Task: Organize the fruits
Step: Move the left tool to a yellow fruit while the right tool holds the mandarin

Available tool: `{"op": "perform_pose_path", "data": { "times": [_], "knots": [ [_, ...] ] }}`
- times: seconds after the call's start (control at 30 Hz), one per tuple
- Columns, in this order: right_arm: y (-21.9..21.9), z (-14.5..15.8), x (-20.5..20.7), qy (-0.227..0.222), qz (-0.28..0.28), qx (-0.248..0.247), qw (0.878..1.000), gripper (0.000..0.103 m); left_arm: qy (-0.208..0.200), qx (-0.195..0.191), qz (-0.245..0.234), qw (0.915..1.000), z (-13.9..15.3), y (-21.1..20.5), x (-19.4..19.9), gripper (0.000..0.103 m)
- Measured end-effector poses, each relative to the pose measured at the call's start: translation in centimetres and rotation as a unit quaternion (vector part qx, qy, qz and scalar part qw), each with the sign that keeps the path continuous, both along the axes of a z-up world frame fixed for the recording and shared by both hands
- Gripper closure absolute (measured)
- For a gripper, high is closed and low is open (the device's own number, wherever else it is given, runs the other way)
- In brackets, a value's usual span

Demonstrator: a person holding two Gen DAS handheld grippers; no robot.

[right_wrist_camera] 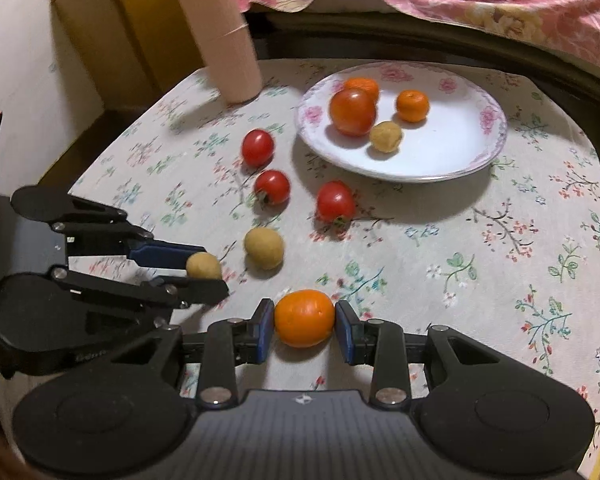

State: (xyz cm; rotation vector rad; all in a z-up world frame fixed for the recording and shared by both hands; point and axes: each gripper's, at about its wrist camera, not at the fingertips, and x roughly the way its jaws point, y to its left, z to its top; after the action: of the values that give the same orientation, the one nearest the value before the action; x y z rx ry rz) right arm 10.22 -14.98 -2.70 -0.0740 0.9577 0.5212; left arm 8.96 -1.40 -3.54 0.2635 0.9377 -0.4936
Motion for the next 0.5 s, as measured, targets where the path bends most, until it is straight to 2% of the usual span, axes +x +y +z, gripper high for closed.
{"op": "perform_pose_path", "data": {
  "times": [0.17,0.3,0.43,0.5],
  "knots": [
    [0.45,0.06,-0.96,-0.015,0.021,-0.018,1.000,0.068,-0.002,0.004,-0.012,0.9999,-0.12,-0.08,-0.30,0.067],
    [0.22,-0.24,-0.86,-0.009,0.020,-0.021,1.000,0.068,-0.004,0.005,-0.019,0.9998,-0.12,-0.24,-0.42,0.063],
    [0.08,-0.23,-0.71,-0.006,0.018,-0.017,1.000,0.068,-0.006,0.009,-0.019,0.9998,-0.17,-0.31,-0.47,0.043],
    [0.09,-0.20,-0.71,-0.005,0.019,-0.017,1.000,0.067,-0.002,0.006,-0.015,0.9999,-0.23,-0.10,-0.32,0.041]
  ]
}}
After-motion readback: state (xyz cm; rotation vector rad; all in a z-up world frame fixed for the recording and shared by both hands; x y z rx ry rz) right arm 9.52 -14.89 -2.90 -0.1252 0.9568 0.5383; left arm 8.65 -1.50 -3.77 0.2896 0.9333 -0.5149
